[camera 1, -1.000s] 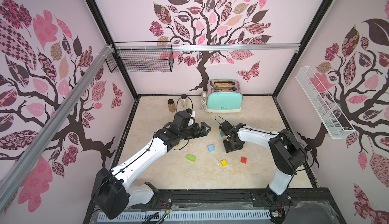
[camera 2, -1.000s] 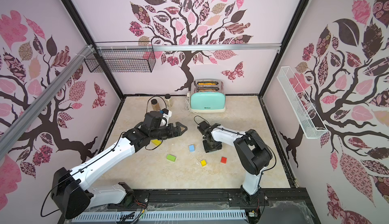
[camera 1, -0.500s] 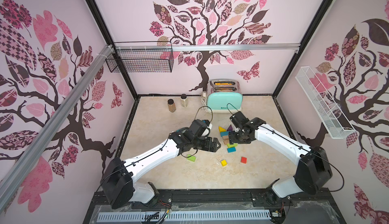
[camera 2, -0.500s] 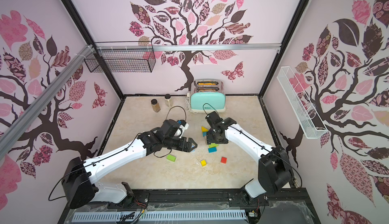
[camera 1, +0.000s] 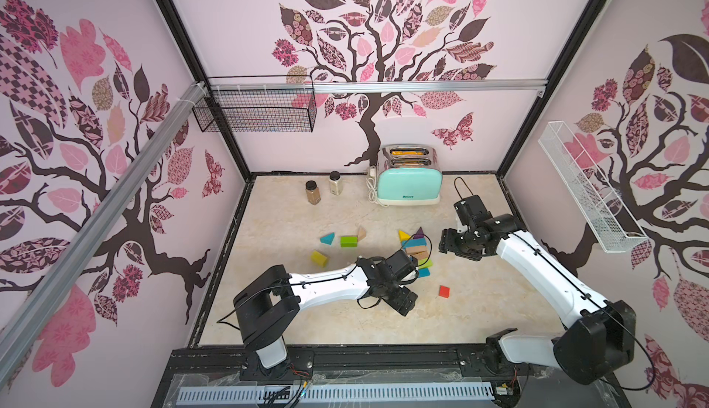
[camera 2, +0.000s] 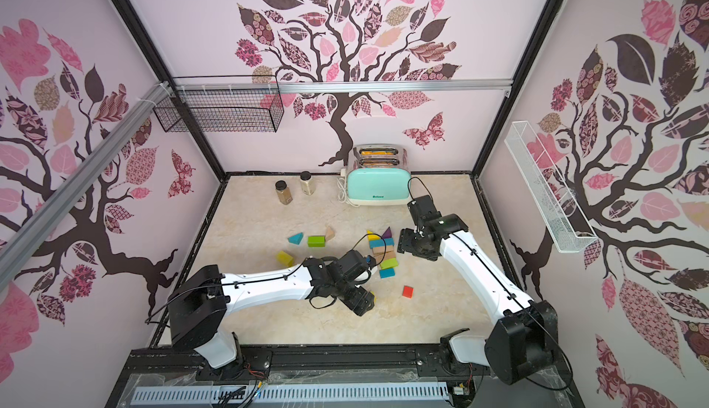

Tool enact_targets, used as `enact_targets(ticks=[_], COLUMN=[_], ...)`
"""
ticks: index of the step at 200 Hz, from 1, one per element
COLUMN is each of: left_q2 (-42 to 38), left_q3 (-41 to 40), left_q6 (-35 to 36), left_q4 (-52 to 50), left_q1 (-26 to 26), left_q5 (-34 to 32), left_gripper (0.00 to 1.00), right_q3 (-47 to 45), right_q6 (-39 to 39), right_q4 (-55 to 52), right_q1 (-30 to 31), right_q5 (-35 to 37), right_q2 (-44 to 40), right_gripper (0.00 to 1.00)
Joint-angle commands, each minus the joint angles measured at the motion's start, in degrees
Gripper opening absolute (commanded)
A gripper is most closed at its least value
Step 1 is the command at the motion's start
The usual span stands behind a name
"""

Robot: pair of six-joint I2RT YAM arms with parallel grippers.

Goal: Assemble a carrot with building blocks
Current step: Pick up the building block from the center of the board.

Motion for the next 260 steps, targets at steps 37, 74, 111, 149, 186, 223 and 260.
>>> enact_targets(ticks=[37,74,111,149,186,223,260], left_q2=[6.09,8.41,8.85,8.45,7.54,2.12,-5.23], left_q3=[3.09,3.84,2.14,0.46,0.33,-0.41,0.4], left_q6=[6.27,7.93,7.8,7.06,6.32,4.39,1.09], left_q4=[5.94,8.06,8.34,9.09,9.13,7.84,2.54], left_q1=[-0.82,-0.79,-0.98,-0.95,-0.95,-0.57,4.22], left_q5=[-3.56,-4.73,-4.5,-5.51,-7.04,-10.61,-11.89], left_gripper=[0.87,0.8,0.58,0.42,0.32,0.26,0.24], right_q3=[-0.93,-1.33,-1.41,-1.69,-1.43,-1.34,-2.07], right_q6=[-0.07,-0.07,0.02,0.26,0.24,-0.02,-0.92], right_q4=[-0.41,-0.38,-0.19,0.29,0.39,0.28,0.32], right_q1=[0.26,0.22,0.26,0.25,0.26,0.26,0.26], right_q5=[-1.22,-1.2,-0.53,-0.77,-0.88,-0.61,-0.92], right_q2=[-2.58,-2.61,-2.59,-2.36,-2.23,-2.55,-1.51], right_gripper=[0.71,0.68,0.63,0.58,0.57,0.56,0.55])
